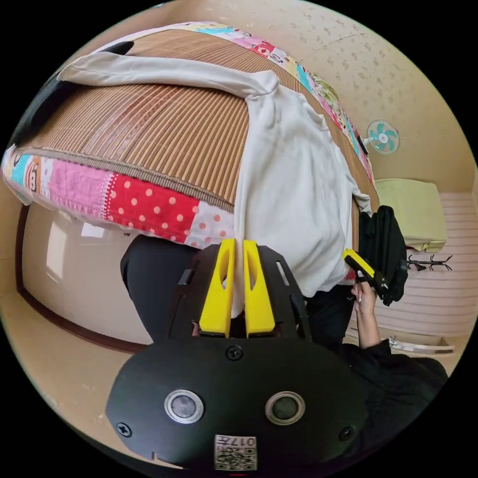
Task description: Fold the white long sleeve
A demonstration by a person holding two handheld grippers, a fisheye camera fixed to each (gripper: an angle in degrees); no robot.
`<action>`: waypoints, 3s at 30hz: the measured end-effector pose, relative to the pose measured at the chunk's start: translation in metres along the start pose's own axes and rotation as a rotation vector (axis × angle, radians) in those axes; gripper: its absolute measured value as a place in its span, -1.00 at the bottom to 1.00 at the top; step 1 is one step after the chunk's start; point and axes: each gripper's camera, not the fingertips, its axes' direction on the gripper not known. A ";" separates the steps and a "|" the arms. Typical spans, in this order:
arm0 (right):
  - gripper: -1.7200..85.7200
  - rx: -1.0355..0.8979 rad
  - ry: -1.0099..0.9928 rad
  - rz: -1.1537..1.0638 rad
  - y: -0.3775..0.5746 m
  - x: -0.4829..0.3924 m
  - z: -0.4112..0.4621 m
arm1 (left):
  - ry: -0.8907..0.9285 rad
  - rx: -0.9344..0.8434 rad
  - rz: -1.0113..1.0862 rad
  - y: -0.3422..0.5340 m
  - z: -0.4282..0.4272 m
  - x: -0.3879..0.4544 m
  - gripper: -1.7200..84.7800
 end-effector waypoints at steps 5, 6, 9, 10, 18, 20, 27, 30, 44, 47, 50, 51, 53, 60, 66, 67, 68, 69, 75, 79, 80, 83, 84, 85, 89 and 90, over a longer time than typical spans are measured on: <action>-0.90 -0.065 -0.046 0.083 0.066 -0.001 -0.015 | 0.224 0.085 -0.090 0.052 -0.032 -0.040 -0.83; -0.91 -0.033 -0.065 0.087 0.073 0.002 -0.022 | 0.259 0.143 -0.132 0.054 -0.047 -0.054 -0.80; -0.93 0.095 -0.049 0.091 0.066 0.009 -0.040 | 0.266 0.327 -0.183 0.029 -0.097 -0.087 -0.71; -0.93 0.139 -0.055 0.067 0.053 0.011 -0.042 | 0.265 0.352 -0.185 0.017 -0.107 -0.092 -0.69; -0.95 0.085 -0.072 -0.031 -0.044 -0.012 0.047 | -0.057 0.626 -0.280 -0.191 -0.213 -0.136 -0.66; -0.95 0.155 -0.032 -0.007 -0.032 -0.017 0.054 | -0.123 0.618 -0.322 -0.229 -0.208 -0.155 -0.67; -0.95 0.187 0.012 -0.035 -0.004 -0.022 0.058 | -0.036 0.706 -0.489 -0.200 -0.181 -0.226 -0.94; -0.95 0.197 0.013 -0.038 0.005 -0.020 0.059 | 0.190 0.967 -0.483 -0.117 -0.200 -0.258 -0.96; -0.95 0.201 -0.048 -0.018 0.027 -0.002 0.055 | 0.156 0.977 -0.510 -0.026 -0.222 -0.329 -0.65; -0.95 0.201 -0.046 -0.018 0.029 -0.001 0.054 | 0.208 0.825 -0.637 -0.063 -0.212 -0.342 -0.87; -0.95 0.203 -0.053 -0.016 0.030 0.002 0.053 | 0.276 1.052 -0.473 -0.052 -0.237 -0.277 -0.88; -0.95 0.204 -0.052 -0.016 0.030 0.002 0.053 | 0.284 1.085 -0.311 -0.056 -0.247 -0.230 -0.88; -0.95 0.206 -0.045 -0.018 0.030 0.002 0.052 | 0.321 1.065 -0.069 -0.064 -0.243 -0.151 -0.88; -0.94 0.202 -0.065 -0.007 0.023 0.007 0.047 | 0.324 0.428 0.469 -0.076 -0.023 0.096 -0.80; -0.89 0.123 -0.232 0.058 0.028 0.032 0.018 | 0.123 0.504 0.364 -0.006 0.057 0.055 -0.77; -0.86 0.155 -0.239 0.058 0.039 0.038 0.005 | 0.093 0.531 0.356 -0.002 0.057 0.046 -0.77; -0.85 0.186 -0.225 0.059 0.045 0.042 -0.004 | 0.016 0.572 0.340 0.004 0.060 0.028 -0.77; -0.83 0.253 -0.165 0.081 0.053 0.051 -0.022 | -0.071 0.580 0.314 0.005 0.067 0.010 -0.78; -0.65 0.238 0.154 0.402 -0.028 0.135 -0.080 | -0.082 0.375 0.236 -0.024 0.122 -0.053 -0.96; -0.68 -0.014 0.257 0.671 -0.095 0.208 -0.028 | -0.035 0.395 0.254 -0.022 0.127 -0.074 -0.98; -0.70 -0.065 0.264 0.722 -0.099 0.218 -0.015 | -0.014 0.394 0.251 -0.024 0.129 -0.083 -0.98; -0.85 -0.039 0.197 0.933 -0.093 0.242 0.004 | 0.046 0.390 0.238 -0.028 0.131 -0.105 -0.98; -0.86 0.171 0.158 0.926 -0.089 0.229 -0.019 | 0.060 0.390 0.238 -0.029 0.132 -0.111 -0.98; -0.87 0.366 0.216 0.869 -0.087 0.198 -0.048 | 0.067 0.391 0.239 -0.029 0.132 -0.115 -0.98; -0.89 0.589 0.347 0.127 -0.102 0.046 -0.068 | 0.087 0.401 0.240 -0.034 0.135 -0.134 -0.98; -0.90 0.506 0.281 -0.141 -0.099 -0.004 -0.047 | 0.076 0.404 0.244 -0.035 0.135 -0.137 -0.98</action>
